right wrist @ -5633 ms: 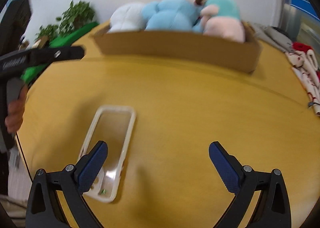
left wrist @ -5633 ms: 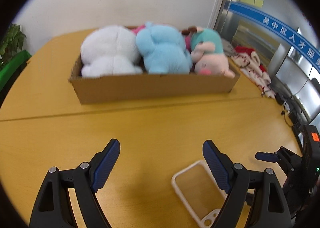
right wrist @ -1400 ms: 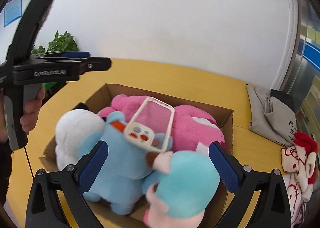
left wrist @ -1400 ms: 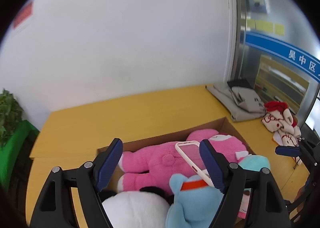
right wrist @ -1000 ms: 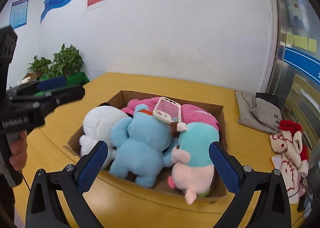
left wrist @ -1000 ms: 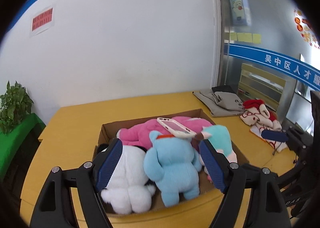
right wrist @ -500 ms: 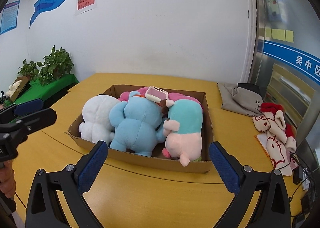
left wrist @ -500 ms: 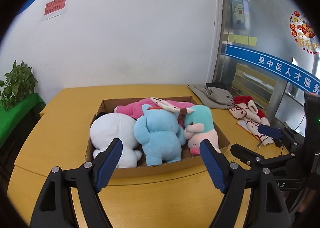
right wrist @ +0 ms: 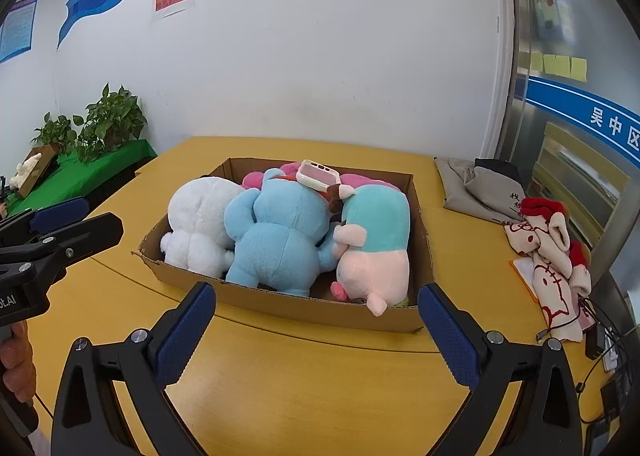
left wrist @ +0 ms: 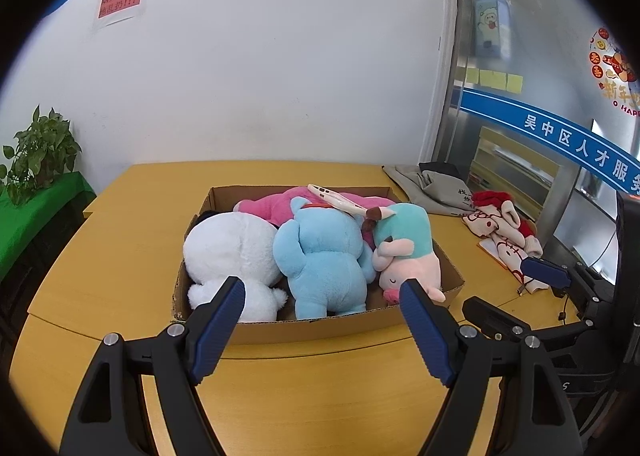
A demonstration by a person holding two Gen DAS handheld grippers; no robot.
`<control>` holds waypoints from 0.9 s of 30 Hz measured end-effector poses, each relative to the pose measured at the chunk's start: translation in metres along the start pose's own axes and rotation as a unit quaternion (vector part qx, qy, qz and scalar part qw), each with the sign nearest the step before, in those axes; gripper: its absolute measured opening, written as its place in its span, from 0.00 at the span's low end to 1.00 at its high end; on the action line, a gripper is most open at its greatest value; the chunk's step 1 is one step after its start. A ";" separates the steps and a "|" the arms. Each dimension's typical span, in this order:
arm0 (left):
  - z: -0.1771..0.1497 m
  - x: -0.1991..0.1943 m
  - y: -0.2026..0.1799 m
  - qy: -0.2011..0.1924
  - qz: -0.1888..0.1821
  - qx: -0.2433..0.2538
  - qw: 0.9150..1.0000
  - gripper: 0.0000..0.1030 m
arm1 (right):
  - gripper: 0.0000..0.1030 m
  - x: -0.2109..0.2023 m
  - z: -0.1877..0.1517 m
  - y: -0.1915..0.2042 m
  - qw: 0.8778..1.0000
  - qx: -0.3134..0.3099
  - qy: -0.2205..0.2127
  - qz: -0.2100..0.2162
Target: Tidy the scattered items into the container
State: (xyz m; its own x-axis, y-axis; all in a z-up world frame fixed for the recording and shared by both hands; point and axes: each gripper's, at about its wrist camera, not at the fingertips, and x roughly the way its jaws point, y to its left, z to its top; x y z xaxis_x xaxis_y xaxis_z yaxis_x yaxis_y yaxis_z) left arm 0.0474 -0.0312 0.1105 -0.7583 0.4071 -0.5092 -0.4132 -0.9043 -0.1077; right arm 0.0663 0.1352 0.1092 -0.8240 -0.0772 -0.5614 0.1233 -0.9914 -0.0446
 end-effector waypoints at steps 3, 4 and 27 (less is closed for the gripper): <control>-0.001 0.001 -0.001 0.001 0.002 0.000 1.000 0.77 | 1.00 0.002 -0.001 -0.001 1.000 0.002 0.001 -0.002; -0.002 0.002 -0.002 0.002 0.001 0.001 1.000 0.77 | 1.00 0.002 -0.002 -0.001 1.000 0.002 0.002 -0.002; -0.017 0.015 -0.014 -0.009 0.067 0.030 0.997 0.79 | 1.00 0.015 -0.012 -0.009 1.000 0.014 0.016 -0.002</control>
State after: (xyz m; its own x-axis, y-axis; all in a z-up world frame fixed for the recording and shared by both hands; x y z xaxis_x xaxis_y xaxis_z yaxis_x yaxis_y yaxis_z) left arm 0.0501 -0.0144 0.0898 -0.8171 0.2857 -0.5007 -0.3366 -0.9416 0.0120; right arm 0.0597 0.1438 0.0918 -0.8063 -0.0710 -0.5872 0.1044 -0.9943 -0.0231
